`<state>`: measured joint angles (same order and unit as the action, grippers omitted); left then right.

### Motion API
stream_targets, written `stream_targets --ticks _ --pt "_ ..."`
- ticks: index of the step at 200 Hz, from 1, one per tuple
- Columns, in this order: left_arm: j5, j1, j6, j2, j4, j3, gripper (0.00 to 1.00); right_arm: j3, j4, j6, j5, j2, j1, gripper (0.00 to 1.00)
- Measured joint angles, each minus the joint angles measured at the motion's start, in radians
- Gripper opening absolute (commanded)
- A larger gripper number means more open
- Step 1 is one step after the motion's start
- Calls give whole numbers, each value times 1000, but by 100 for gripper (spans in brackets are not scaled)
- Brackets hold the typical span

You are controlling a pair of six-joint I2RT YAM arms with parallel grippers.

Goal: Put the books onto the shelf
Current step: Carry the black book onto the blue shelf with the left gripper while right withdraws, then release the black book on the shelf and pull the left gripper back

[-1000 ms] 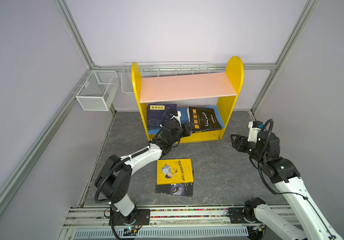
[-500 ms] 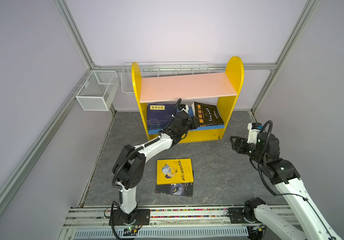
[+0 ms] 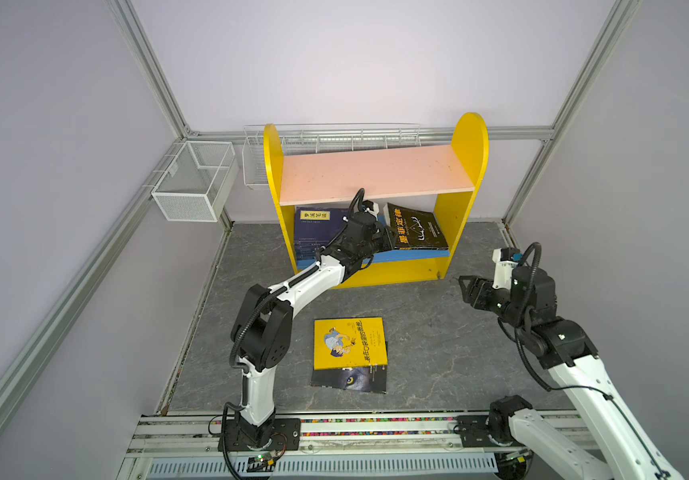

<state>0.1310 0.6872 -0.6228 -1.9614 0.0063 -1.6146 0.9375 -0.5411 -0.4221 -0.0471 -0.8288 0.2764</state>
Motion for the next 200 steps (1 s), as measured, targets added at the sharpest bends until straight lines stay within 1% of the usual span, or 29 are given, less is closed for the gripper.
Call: stream_targets --ticks 12,33,48,68,77,98,119,163,184,200 --pt "-2 4 0 -6 -14 -10 68 -1 0 -2 7 0 0 68" --pt "-11 11 7 -9 -40 -27 70 -1 2 -5 16 0 0 68" --pt "-27 14 12 -14 -68 -47 74 -1 3 -4 19 0 0 68" --pt "-62 25 39 -45 -143 -120 83 -1 2 -4 23 -2 0 68" --pt "-89 33 49 -62 -182 -162 92 -1 2 -4 26 -4 0 68" --pt "-156 51 71 -89 -278 -245 98 -1 1 -4 41 -18 0 68" --pt "-206 61 80 -108 -349 -305 99 -1 -1 -4 53 -34 3 67" --pt "-274 89 122 -91 -399 -300 100 -1 -2 -4 55 -49 18 67" --pt "-299 112 146 -39 -401 -269 100 -2 -1 -3 55 -59 50 67" --pt "-302 121 146 43 -407 -211 100 -16 6 5 72 -81 103 67"
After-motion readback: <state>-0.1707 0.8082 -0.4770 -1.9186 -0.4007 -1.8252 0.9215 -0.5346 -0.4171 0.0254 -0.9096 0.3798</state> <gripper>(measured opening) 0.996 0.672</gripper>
